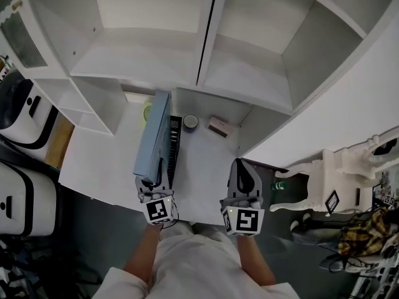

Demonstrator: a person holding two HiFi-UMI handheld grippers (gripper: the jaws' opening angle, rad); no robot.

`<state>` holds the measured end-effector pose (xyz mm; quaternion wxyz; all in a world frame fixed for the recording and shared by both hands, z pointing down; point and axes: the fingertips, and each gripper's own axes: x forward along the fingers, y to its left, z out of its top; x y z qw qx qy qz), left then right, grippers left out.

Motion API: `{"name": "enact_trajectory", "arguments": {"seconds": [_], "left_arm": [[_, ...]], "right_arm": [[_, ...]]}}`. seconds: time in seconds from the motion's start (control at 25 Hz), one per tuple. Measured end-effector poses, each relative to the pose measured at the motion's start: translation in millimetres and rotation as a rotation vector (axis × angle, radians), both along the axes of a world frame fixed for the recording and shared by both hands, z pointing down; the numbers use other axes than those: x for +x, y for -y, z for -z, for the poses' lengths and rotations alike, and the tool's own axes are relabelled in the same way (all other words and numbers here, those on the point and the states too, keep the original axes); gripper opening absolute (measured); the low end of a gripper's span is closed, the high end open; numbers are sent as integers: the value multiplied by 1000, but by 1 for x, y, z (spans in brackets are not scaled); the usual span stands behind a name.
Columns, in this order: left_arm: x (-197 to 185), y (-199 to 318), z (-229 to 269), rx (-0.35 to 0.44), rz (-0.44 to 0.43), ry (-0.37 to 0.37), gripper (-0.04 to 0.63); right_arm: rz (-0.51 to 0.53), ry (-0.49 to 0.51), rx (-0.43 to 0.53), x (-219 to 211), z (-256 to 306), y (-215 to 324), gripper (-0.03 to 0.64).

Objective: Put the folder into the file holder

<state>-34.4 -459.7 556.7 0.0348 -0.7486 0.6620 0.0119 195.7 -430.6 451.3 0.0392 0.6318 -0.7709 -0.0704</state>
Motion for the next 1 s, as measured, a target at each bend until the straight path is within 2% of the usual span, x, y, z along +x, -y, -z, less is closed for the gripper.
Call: {"name": "enact_trajectory", "arguments": {"seconds": [0.64,0.76,1.0], "left_arm": [[7,16,-99,-33,-39,5,152],[6,16,-115,-63,-46,8,152],[10,19,-122,-80,-69,38,157]], "right_arm": [[-49,4,1,16,-56,6,-2],[-59,-3,1,20,-62,3,-2],[-75,-4,11,23,-66,-5,-2]]}}
